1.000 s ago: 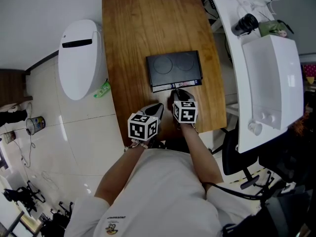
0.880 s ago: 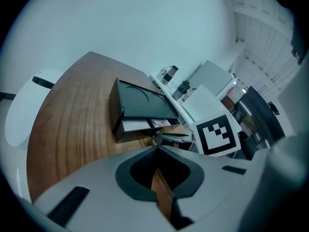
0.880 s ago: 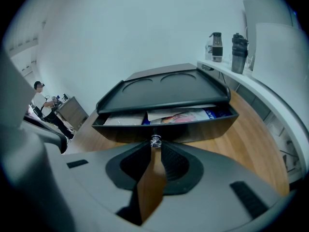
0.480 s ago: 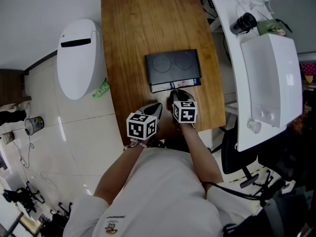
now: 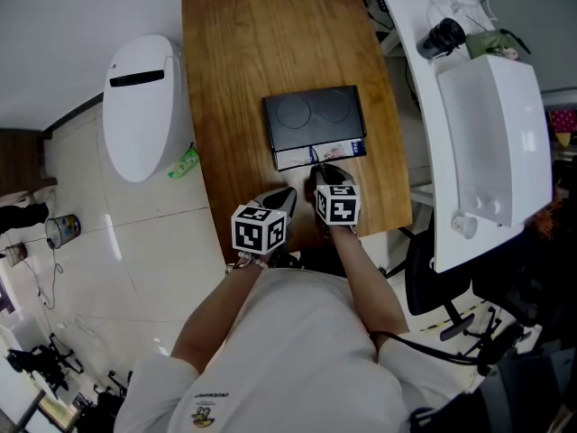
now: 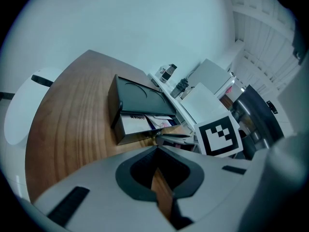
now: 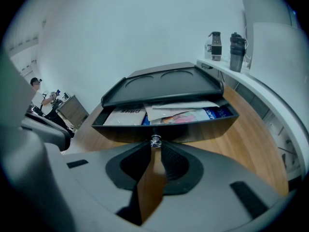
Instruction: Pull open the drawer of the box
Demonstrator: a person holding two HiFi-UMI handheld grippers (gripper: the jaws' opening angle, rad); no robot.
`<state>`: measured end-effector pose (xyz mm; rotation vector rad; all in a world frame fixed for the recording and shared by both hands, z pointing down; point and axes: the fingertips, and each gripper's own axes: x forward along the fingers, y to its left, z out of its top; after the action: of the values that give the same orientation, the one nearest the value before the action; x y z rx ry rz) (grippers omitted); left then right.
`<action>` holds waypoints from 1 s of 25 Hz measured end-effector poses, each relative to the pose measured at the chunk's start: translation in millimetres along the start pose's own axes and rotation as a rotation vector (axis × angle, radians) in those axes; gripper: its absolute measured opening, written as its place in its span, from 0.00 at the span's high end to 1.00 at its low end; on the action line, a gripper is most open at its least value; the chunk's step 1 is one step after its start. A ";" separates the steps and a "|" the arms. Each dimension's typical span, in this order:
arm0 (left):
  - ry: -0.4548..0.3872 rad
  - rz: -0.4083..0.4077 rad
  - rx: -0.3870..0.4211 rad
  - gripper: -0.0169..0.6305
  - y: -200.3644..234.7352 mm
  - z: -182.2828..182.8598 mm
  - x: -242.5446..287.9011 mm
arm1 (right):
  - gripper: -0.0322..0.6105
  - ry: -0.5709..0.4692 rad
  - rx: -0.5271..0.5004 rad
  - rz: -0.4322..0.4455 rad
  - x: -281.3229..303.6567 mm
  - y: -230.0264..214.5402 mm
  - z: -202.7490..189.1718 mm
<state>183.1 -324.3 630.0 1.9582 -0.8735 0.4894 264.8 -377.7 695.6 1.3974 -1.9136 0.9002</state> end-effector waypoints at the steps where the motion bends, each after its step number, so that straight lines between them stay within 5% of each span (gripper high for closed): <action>1: 0.000 -0.001 0.000 0.97 -0.5 -0.3 0.0 | 0.86 0.000 0.000 0.000 -0.5 0.2 -0.8; 25: 0.025 -0.006 0.022 0.97 -4.5 -14.1 2.4 | 0.86 0.002 0.030 -0.004 -11.0 -2.4 -22.2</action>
<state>188.1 -311.6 636.1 1.9701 -0.8492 0.5208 271.7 -354.3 700.5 1.4168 -1.9029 0.9316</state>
